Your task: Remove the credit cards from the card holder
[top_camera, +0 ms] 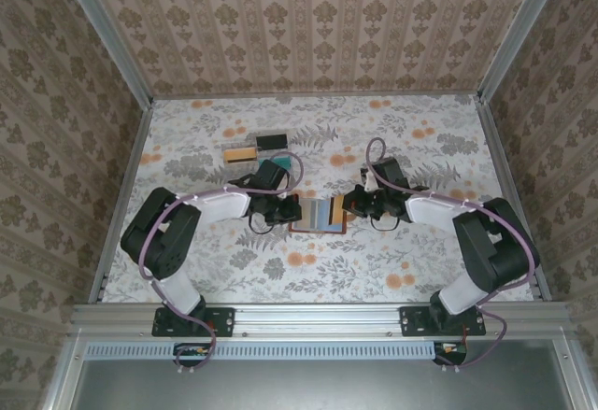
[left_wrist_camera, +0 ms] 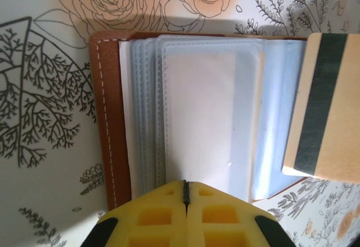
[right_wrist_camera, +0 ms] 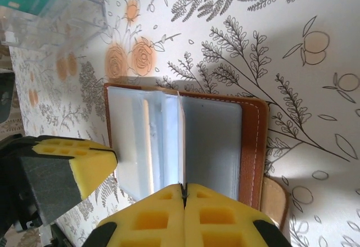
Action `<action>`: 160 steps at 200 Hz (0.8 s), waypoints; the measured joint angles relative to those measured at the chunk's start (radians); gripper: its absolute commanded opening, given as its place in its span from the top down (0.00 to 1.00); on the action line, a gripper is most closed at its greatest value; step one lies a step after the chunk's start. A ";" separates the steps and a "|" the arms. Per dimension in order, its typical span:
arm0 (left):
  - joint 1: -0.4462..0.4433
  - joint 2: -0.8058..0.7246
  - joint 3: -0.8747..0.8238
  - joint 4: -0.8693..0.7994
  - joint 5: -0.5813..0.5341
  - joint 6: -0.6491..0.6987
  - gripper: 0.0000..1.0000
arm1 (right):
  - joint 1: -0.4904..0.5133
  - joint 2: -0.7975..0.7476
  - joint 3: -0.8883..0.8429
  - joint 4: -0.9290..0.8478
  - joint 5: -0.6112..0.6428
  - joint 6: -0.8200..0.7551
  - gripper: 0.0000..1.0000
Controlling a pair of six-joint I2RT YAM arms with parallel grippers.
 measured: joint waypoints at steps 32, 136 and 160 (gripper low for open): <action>0.005 -0.066 0.002 0.017 0.030 -0.043 0.55 | 0.000 -0.079 0.000 -0.026 -0.009 -0.021 1.00; 0.092 -0.185 -0.033 0.411 0.250 -0.322 0.58 | -0.027 -0.238 0.003 0.133 -0.134 0.050 1.00; 0.092 -0.185 -0.046 0.471 0.288 -0.358 0.64 | -0.031 -0.237 0.003 0.188 -0.159 0.078 1.00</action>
